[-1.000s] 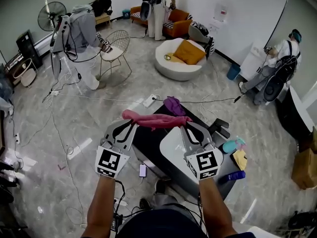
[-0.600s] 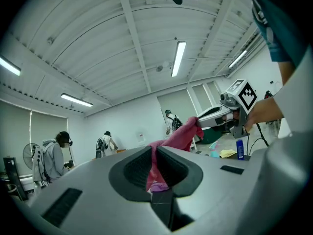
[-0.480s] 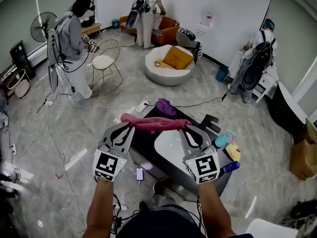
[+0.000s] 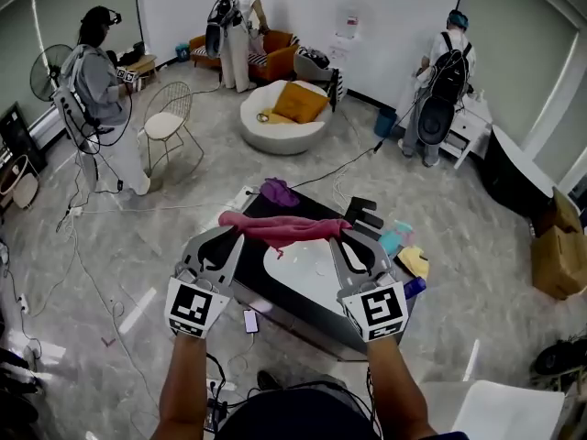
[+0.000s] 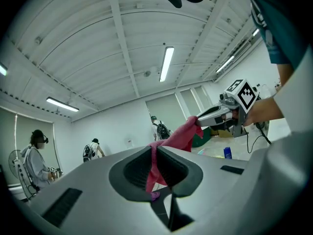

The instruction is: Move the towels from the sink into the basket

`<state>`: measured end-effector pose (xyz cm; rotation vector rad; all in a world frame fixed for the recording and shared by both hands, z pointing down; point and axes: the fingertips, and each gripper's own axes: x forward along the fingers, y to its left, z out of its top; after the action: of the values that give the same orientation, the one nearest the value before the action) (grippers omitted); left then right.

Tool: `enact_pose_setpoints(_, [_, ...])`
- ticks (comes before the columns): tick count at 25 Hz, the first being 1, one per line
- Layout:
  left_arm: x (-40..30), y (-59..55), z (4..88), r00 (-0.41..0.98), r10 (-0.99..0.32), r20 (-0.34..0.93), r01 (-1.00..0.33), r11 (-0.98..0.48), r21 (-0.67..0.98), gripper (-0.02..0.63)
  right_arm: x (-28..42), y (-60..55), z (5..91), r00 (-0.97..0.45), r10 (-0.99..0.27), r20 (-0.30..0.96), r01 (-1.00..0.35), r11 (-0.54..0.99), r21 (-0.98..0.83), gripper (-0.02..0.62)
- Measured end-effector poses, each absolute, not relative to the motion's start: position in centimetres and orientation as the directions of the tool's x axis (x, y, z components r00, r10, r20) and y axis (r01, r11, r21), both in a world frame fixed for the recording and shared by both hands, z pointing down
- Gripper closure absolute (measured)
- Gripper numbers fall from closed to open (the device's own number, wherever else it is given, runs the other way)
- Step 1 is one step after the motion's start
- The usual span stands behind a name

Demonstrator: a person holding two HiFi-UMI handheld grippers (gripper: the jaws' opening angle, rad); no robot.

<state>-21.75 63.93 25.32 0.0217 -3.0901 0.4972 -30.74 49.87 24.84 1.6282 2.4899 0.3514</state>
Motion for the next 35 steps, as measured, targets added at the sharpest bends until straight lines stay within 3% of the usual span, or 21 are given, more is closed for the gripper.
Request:
enact_pose_setpoints(20, [-30.1,36.7,25.2,-0.981,-0.194,0.007,-0.186,0.93,-0.316,0.569,-36.3,21.3,25.2,-0.547,0.837,0.021,0.808,0.521,0.276,0.557])
enact_pose_setpoints(35, [-33.6,21.5,24.1,-0.967,-0.255,0.008,-0.239,0.893,-0.381,0.569,-38.4,5.7,24.8,-0.6,0.8,-0.02,0.772,0.586,0.248,0.557])
